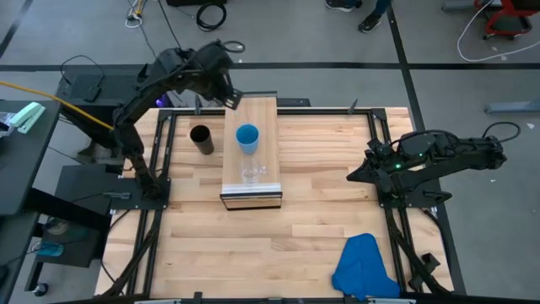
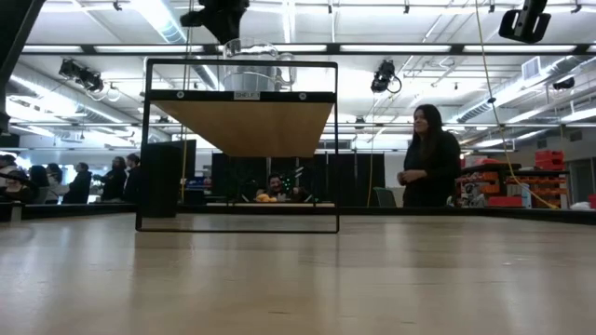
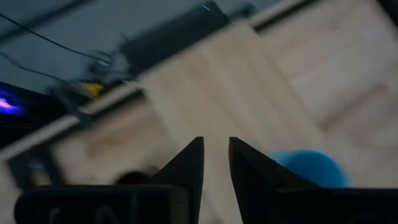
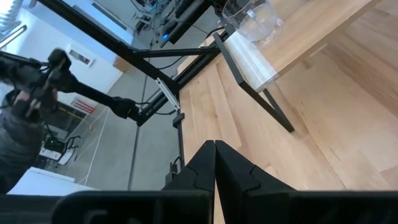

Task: Stack small to large cups/mugs on shelf
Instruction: Put the black cup on the shelf

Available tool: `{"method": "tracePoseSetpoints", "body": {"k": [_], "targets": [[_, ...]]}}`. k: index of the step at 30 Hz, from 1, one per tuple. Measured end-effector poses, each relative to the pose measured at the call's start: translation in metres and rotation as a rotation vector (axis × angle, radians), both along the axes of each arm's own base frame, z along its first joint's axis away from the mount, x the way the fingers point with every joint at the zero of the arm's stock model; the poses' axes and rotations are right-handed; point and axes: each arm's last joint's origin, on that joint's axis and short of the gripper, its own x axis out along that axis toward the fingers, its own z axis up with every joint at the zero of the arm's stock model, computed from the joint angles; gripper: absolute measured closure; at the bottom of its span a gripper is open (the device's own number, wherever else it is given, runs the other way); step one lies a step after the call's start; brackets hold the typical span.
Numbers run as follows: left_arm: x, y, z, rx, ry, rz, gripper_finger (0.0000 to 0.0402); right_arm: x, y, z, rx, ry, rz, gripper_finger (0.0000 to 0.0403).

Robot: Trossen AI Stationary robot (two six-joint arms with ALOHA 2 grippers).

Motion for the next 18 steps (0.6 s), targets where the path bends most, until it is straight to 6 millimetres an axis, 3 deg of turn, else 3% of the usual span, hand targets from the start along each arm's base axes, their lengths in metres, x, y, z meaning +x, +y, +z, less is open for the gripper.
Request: {"method": "tracePoseSetpoints", "body": {"k": [11,18], "targets": [[-0.045,0.051,0.004,0.118,0.105,0.190,0.0331,0.000,0.000,0.000,0.023,0.006,-0.009,0.0387],[-0.080,0.091,-0.016,0.061,0.204,0.310,0.0327,0.000,0.000,0.000,0.036,0.009,-0.029,0.0387]]}}
